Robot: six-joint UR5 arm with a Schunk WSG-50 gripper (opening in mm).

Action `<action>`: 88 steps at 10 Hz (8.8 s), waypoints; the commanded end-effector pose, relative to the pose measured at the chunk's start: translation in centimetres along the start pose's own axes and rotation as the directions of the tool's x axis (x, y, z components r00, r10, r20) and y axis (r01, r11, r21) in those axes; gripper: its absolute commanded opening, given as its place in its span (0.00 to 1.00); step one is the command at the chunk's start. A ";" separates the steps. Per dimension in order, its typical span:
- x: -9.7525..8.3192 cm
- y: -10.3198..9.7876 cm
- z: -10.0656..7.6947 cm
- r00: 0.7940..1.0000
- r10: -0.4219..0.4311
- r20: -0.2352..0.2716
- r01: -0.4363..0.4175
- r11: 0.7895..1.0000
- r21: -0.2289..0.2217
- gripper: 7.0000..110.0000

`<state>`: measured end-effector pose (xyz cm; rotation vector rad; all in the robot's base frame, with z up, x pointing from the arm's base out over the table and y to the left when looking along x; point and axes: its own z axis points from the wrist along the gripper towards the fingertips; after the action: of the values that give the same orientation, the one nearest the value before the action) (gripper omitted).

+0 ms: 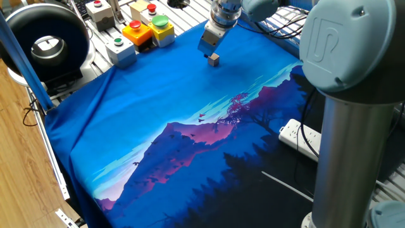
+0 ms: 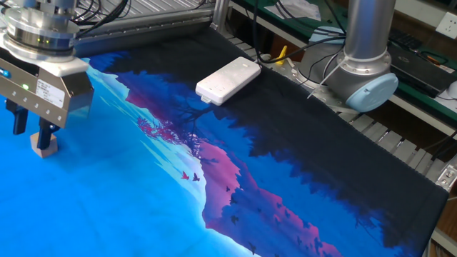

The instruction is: Pick up the small block on the left and move it to the right

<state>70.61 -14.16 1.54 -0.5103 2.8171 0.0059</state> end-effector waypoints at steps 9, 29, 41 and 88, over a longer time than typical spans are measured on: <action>0.8 0.2 1.2 0.999 0.015 0.036 -0.015 1.000 -0.005 0.36; 2.5 -0.6 -0.1 0.998 0.054 -0.035 -0.053 0.998 0.030 0.00; 4.5 1.9 -6.6 0.981 0.130 -0.146 -0.131 0.991 0.002 0.00; -6.2 27.8 3.6 0.838 0.545 -0.029 -0.542 0.837 0.075 0.57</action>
<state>66.79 13.96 -1.20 0.3455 2.9146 -0.0006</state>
